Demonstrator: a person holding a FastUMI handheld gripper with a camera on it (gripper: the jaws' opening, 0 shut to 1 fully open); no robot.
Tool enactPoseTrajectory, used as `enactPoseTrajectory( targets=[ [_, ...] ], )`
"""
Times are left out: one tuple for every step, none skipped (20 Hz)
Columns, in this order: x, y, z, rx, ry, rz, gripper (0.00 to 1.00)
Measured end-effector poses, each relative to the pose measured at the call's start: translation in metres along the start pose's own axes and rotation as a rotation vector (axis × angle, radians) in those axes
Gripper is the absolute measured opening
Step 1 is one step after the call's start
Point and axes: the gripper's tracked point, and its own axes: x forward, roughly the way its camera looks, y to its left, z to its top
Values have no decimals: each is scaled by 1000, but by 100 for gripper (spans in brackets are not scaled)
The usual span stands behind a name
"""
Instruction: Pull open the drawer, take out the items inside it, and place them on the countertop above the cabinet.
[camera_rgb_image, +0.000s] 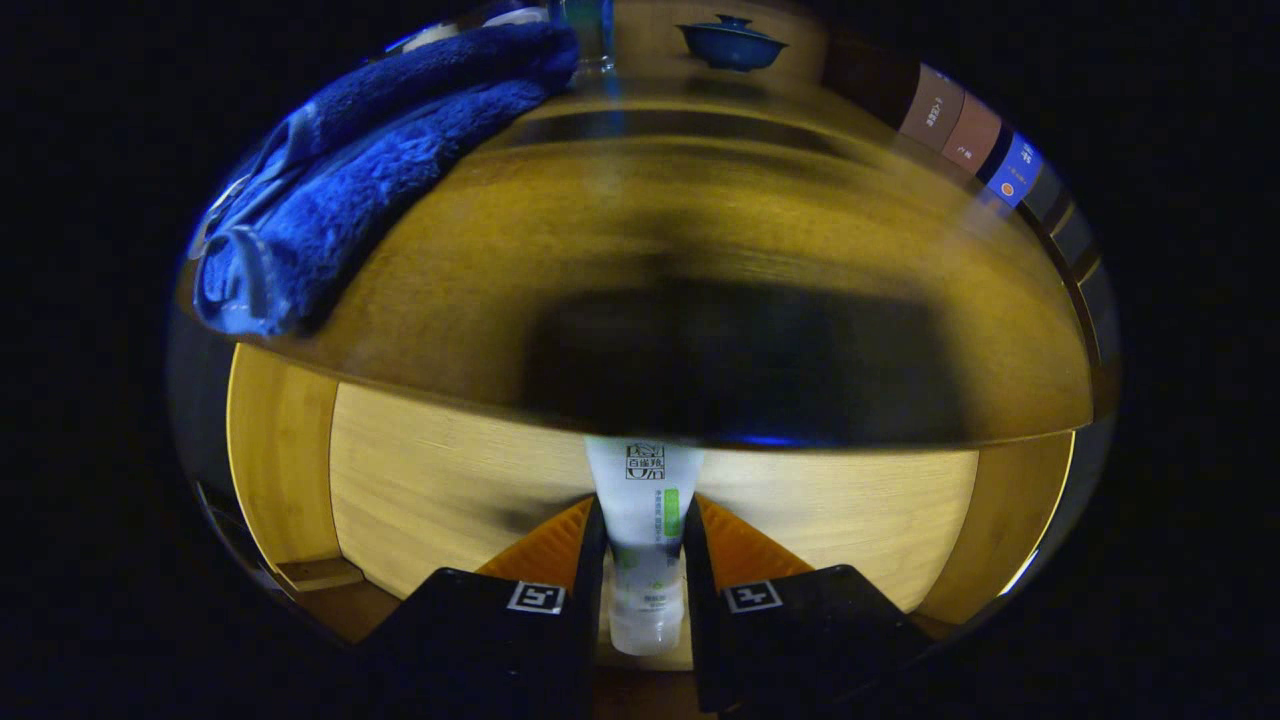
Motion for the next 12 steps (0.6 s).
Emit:
enactPoseTrajectory(
  targets=[
    [-5, -3, 3, -6, -14, -5, 43],
    [-11, -6, 7, -19, -29, -10, 43],
    [-14, -9, 10, -39, -37, -25, 43],
    [-13, -11, 11, -59, -39, -44, 43],
    [-13, -12, 10, -65, -37, -48, 42],
    [-12, -11, 9, -61, -32, -44, 43],
    [-10, -9, 6, -53, -23, -39, 43],
    [-8, -9, 3, -50, -10, -33, 42],
    [-6, -8, 2, -47, -2, -31, 43],
    [-3, -9, 1, -42, 1, -33, 42],
    [-2, -9, 1, -40, 3, -35, 42],
    [0, -10, 0, -39, 7, -34, 43]
  ],
)
